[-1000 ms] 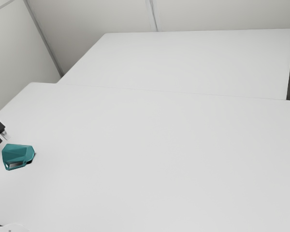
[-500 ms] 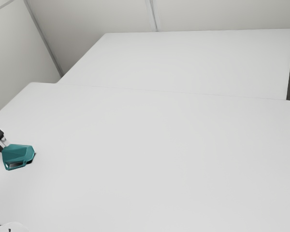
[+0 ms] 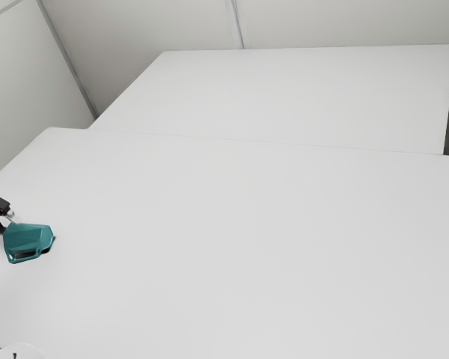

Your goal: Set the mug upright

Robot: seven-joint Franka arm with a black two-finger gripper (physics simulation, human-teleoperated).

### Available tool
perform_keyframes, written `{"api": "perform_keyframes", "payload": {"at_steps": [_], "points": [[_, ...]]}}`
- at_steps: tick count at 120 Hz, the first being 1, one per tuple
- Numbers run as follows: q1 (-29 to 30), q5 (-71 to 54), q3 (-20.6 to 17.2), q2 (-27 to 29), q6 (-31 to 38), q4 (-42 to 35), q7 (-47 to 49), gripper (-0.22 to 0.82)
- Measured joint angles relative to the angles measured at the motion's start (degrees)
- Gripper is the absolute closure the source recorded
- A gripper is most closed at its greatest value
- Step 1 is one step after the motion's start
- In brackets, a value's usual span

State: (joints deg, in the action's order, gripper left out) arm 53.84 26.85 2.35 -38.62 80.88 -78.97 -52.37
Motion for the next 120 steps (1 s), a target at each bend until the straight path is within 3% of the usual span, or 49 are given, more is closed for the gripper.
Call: {"api": "perform_keyframes", "payload": {"at_steps": [19, 46, 83, 120], "points": [[0.64, 1.63, 0.2, -0.01, -0.81, -1.39, 1.43, 0.04], [1.28, 2.57, 0.2, 0.28, -2.09, -1.75, 3.21, 0.36], [1.71, 4.96, 0.08, 0.98, -3.35, -3.04, 4.78, 0.62], [1.27, 6.57, -0.5, 1.99, -3.6, -3.14, 5.59, 0.74]]}}
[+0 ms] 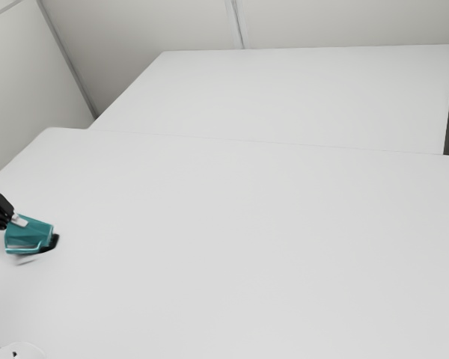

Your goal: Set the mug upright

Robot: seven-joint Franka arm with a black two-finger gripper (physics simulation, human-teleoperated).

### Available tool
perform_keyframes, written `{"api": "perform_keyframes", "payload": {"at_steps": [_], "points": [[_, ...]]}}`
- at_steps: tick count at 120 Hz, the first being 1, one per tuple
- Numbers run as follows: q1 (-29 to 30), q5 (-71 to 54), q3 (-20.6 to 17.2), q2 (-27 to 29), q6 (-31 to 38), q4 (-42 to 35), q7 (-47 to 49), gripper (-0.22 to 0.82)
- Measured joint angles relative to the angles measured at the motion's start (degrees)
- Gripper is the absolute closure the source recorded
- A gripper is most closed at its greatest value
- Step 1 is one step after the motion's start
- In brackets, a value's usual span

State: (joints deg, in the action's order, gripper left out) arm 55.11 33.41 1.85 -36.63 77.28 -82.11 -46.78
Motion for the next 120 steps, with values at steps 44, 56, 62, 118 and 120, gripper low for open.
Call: {"api": "perform_keyframes", "payload": {"at_steps": [44, 56, 62, 118, 120], "points": [[-3.17, -0.28, 0.4, 6.74, -0.02, -3.77, 0.69, 0.75], [-7.9, -0.64, 2.82, 11.33, 0.5, -7.2, 1.06, 0.76], [-11.01, -0.95, 4.42, 13.34, 0.95, -8.4, 1.36, 0.77], [-35.48, -11.45, 8.81, 26.88, 11.47, -21.5, 10.06, 0.78], [-36.09, -11.87, 8.82, 27.09, 11.85, -21.77, 10.46, 0.78]]}}
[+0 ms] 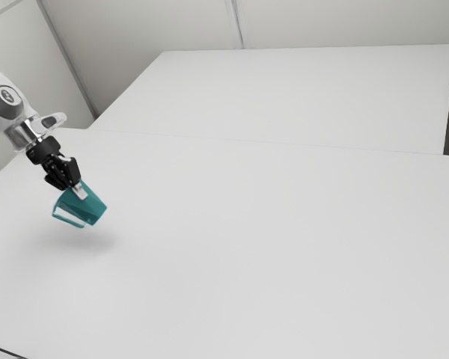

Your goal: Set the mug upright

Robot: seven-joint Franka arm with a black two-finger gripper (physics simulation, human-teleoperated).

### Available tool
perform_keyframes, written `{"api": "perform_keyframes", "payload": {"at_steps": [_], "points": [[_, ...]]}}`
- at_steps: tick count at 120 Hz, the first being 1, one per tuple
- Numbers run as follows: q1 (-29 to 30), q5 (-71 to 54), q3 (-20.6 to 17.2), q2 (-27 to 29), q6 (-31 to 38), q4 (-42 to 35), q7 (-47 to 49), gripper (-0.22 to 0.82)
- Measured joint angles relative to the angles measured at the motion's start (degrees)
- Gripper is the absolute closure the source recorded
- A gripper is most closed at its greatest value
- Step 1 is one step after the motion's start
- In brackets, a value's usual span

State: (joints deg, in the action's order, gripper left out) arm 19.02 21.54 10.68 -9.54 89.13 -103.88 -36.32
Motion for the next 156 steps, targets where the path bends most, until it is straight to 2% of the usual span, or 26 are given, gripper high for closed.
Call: {"api": "perform_keyframes", "payload": {"at_steps": [4, 13, 35, 66, 103, 156], "points": [[-1.53, -0.87, 0.07, 0.26, 0.67, -0.34, 0.83, 0.78], [-8.5, -2.26, 3.29, 0.51, 2.31, -1.36, 2.72, 0.78], [-21.7, -5.13, 7.91, 1.35, 7.08, -4.3, 7.68, 0.78], [-34.27, -11.5, 8.69, 0.78, 16.45, -8.05, 17.34, 0.78], [-42.41, -18.89, 9.79, -1.5, 24.34, -8.94, 32.03, 0.78], [-44.16, -23.92, 10.29, -3.75, 27.09, -8.42, 46.02, 0.78]]}}
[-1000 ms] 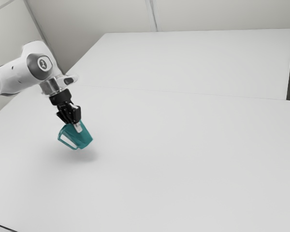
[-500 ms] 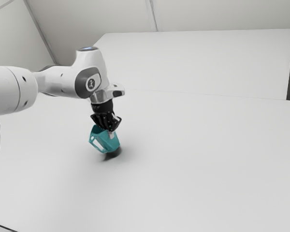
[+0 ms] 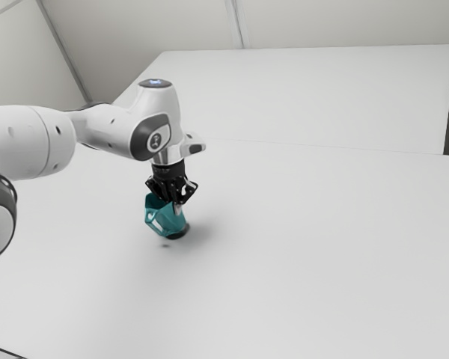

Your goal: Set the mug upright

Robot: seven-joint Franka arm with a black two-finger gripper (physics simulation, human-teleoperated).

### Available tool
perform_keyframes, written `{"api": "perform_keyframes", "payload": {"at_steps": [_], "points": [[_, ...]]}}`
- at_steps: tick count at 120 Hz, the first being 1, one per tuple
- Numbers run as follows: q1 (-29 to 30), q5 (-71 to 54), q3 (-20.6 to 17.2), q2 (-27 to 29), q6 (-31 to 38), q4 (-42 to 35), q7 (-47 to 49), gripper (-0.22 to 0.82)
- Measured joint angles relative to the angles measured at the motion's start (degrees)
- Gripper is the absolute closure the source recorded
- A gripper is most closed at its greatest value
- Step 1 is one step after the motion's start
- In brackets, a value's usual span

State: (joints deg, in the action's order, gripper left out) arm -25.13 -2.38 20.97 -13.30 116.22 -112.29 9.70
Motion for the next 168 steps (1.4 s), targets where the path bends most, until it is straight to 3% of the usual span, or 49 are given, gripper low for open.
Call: {"api": "perform_keyframes", "payload": {"at_steps": [56, 82, 100, 127, 168], "points": [[0.25, -1.31, 0.01, -1.32, 0.04, 0.3, 6.89, 0.78], [0.24, -1.04, 0.09, -1.14, 0.0, 0.3, 7.93, 0.35], [0.19, -1.05, 0.8, -0.51, -0.3, 0.94, 8.0, 0.17], [0.69, -2.06, 1.09, 2.0, -2.33, 2.54, 7.63, 0.06], [4.71, -3.51, 0.56, 6.92, -8.93, 9.19, 4.75, 0.01]]}}
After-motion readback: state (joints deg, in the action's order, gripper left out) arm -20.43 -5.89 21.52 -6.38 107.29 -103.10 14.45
